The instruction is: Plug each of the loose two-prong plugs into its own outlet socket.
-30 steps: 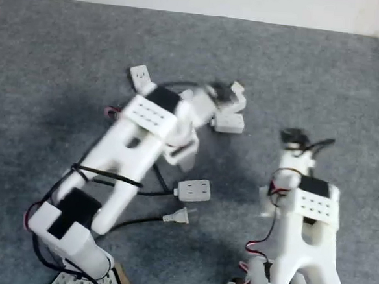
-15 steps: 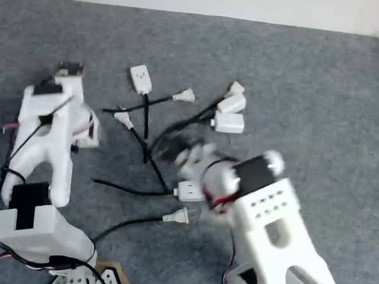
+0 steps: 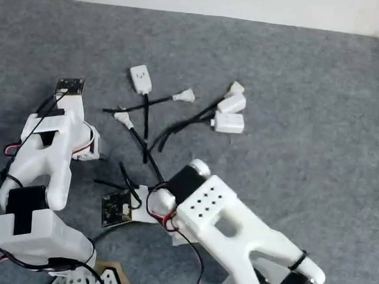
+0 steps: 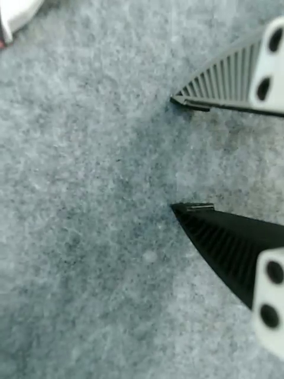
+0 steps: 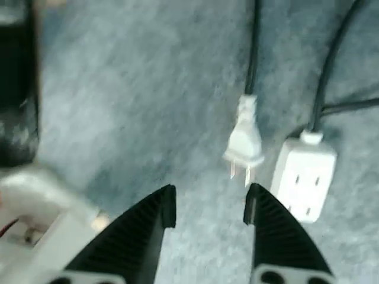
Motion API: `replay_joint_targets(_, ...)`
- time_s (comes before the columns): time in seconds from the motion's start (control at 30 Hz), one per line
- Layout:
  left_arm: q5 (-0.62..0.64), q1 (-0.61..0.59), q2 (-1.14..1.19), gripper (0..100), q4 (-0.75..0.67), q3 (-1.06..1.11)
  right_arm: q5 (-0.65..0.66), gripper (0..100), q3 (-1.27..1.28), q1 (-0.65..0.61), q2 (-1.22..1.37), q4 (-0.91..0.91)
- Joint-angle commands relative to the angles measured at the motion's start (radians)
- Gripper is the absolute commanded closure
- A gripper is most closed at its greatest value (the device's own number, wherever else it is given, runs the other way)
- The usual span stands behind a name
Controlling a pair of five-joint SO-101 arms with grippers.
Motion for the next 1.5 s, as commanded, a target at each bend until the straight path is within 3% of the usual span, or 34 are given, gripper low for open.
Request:
replay_joint_targets(0.0,-0.014,-0.016,-0.001,75,-0.02,0.007,-0.072,81.0,0.061,-0.039,0.001,-0.157)
replay_joint_targets(0.2,-0.014,-0.016,-0.001,75,-0.02,0.008,-0.232,81.0,0.16,-0.09,0.001,-0.328)
replay_joint_targets(0.93,-0.014,-0.013,0.001,75,-0.02,0.008,-0.235,81.0,0.355,0.002,0.013,-0.615)
replay_joint_targets(1.3,-0.014,-0.013,0.001,75,-0.02,0.01,-0.235,81.0,0.386,-0.001,0.018,-0.657)
replay_joint_targets(1.47,-0.014,-0.013,0.001,75,-0.02,0.01,-0.235,81.0,0.374,-0.007,0.145,-0.659)
